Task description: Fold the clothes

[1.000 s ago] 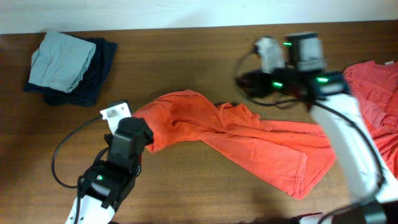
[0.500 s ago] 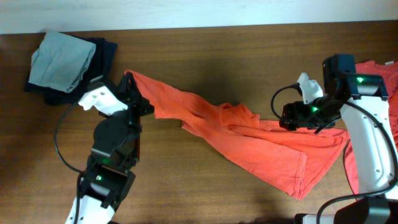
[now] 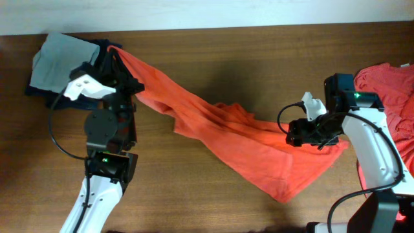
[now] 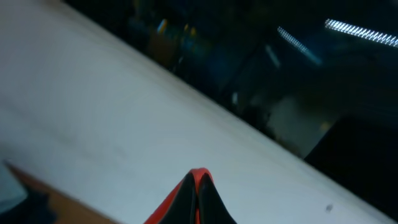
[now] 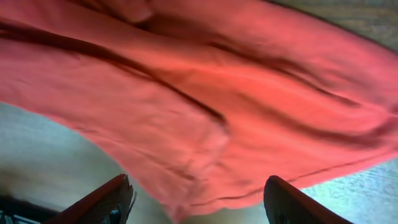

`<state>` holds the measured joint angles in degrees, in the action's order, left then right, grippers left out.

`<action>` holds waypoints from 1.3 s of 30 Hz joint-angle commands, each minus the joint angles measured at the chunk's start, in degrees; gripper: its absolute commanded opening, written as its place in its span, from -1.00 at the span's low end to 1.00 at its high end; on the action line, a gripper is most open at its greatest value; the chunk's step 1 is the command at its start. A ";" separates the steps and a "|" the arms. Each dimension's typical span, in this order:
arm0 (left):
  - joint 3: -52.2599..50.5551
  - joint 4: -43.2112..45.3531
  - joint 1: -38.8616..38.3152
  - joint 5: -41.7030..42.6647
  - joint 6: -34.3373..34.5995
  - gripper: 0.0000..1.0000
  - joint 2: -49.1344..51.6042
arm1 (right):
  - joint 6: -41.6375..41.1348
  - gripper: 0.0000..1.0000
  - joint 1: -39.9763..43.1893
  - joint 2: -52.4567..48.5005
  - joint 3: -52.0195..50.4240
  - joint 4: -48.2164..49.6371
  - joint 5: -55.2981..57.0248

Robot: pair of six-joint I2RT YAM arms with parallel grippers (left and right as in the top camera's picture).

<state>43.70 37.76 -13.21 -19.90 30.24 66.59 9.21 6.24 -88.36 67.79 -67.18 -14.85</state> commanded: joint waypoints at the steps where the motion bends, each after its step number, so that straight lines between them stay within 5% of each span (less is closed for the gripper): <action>1: 1.86 0.79 1.49 2.21 -0.52 -0.99 0.07 | 0.74 0.46 -2.64 -0.15 -0.70 0.87 -1.20; 12: 2.62 0.81 2.21 2.19 -0.55 -0.99 0.07 | 4.02 0.34 -13.68 -0.22 -5.55 8.17 0.26; 21: 2.62 0.81 2.21 2.21 -0.57 -1.00 0.04 | -1.18 0.11 -13.68 -0.28 -13.64 18.08 7.82; 39: 2.62 0.63 2.21 2.40 -1.64 -0.99 0.04 | -1.81 0.03 -13.68 -9.49 -14.27 18.27 7.98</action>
<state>44.80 37.98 -11.42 -18.17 29.61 66.61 7.94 -7.33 -96.86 54.15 -49.17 -7.88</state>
